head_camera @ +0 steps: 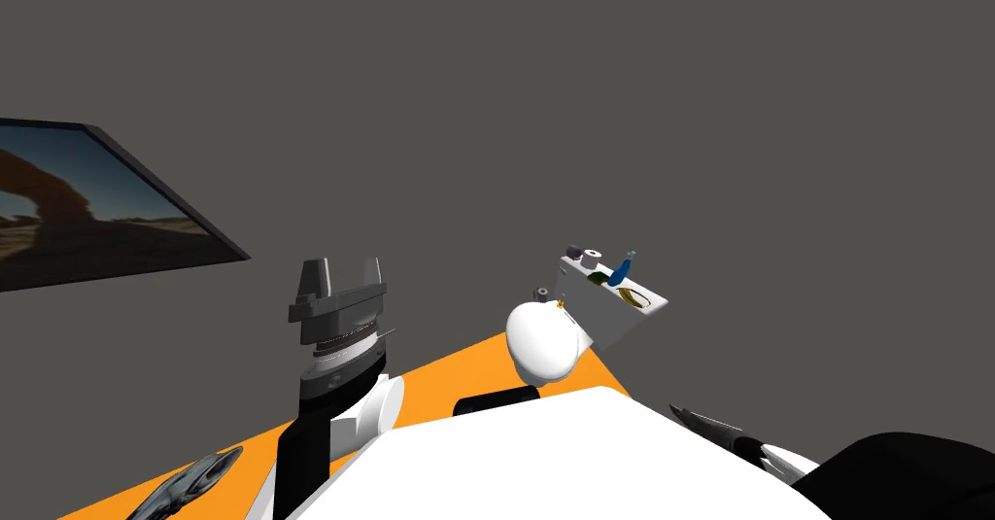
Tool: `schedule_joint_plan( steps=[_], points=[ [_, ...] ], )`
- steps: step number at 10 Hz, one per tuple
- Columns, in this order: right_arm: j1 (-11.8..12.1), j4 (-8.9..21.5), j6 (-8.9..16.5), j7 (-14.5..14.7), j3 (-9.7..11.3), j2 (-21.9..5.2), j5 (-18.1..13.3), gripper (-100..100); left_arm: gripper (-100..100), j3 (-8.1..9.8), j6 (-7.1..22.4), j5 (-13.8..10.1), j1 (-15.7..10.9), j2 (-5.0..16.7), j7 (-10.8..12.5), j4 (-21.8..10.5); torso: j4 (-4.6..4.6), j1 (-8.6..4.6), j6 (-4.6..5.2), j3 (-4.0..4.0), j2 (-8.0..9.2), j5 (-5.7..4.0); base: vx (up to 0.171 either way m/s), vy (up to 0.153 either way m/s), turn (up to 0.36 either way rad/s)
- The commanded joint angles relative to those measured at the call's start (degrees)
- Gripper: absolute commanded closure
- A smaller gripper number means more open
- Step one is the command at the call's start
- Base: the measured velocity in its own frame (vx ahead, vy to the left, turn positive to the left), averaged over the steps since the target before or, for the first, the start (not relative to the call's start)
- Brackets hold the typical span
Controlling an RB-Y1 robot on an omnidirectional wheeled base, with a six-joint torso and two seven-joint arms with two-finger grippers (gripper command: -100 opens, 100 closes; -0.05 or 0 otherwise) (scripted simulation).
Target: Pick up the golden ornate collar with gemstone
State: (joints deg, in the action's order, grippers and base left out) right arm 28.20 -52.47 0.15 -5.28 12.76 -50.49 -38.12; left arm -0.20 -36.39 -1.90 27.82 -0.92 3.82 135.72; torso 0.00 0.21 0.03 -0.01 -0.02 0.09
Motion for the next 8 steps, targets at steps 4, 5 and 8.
schedule_joint_plan(
  steps=[4, 5, 8],
  points=[
    [-0.8, 3.1, 1.5, -0.9, 0.7, -3.0, -2.1, -100, 0, 0.00, 0.0, 0.0, 0.0, 0.0, 0.0, 0.0, 0.01, -0.05, -0.02, 0.02, 0.02, -0.02, 0.017, 0.038, 0.011],
    [-0.8, 3.1, 1.5, -0.9, 0.7, -3.0, -2.1, -100, 0, 0.00, 0.0, 0.0, 0.0, 0.0, 0.0, 0.0, 0.01, -0.08, 0.00, 0.01, 0.02, -0.02, 0.007, 0.012, -0.012],
    [-0.8, 3.1, 1.5, -0.9, 0.7, -3.0, -2.1, -100, 0, 0.00, 0.0, 0.0, 0.0, 0.0, 0.0, 0.0, 0.03, -0.22, -0.02, 0.06, 0.10, -0.06, 0.002, 0.006, 0.016]
  ],
)
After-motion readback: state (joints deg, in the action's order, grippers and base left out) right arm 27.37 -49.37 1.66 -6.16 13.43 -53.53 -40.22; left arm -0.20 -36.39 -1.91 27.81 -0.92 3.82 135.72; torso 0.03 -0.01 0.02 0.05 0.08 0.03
